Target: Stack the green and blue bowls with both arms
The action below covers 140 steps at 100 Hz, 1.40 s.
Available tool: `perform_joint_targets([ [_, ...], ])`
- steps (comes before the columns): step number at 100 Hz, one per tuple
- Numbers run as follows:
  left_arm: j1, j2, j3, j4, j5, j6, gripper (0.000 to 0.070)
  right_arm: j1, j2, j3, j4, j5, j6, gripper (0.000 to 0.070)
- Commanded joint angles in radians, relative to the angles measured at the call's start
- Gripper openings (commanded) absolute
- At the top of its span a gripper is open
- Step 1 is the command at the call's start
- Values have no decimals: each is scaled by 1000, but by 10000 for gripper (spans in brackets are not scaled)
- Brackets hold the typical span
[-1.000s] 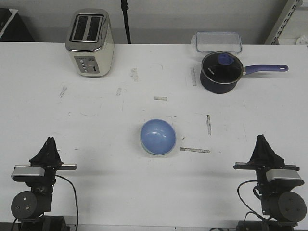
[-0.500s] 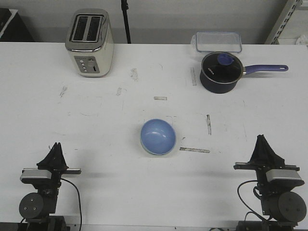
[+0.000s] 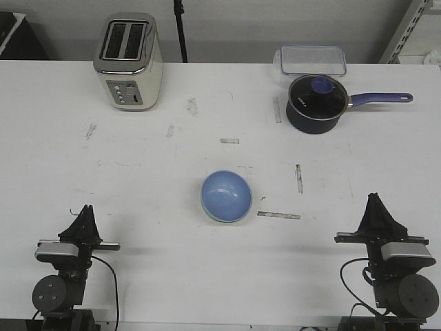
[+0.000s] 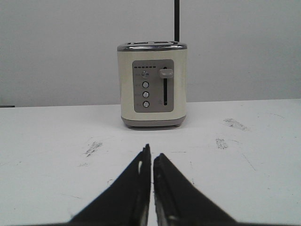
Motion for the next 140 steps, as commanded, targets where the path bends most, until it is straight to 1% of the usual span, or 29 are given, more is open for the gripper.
perform_joint_targets([
  [1, -1, -2, -22, 16, 0, 1, 1, 0, 0, 2, 11, 0, 8, 4],
  [74, -1, -2, -22, 16, 0, 1, 1, 0, 0, 2, 10, 1, 7, 4],
  [86, -1, -2, -22, 16, 0, 1, 1, 1, -24, -16, 2, -5, -66, 4],
  [95, -1, -2, -22, 16, 0, 1, 1, 1, -49, -51, 11, -63, -114, 4],
  [116, -1, -2, -22, 16, 0, 1, 1, 2, -131, -186, 26, -50, -215, 4],
  [140, -1, -2, -22, 16, 0, 1, 1, 10, -253, -347, 39, -48, -219, 4],
])
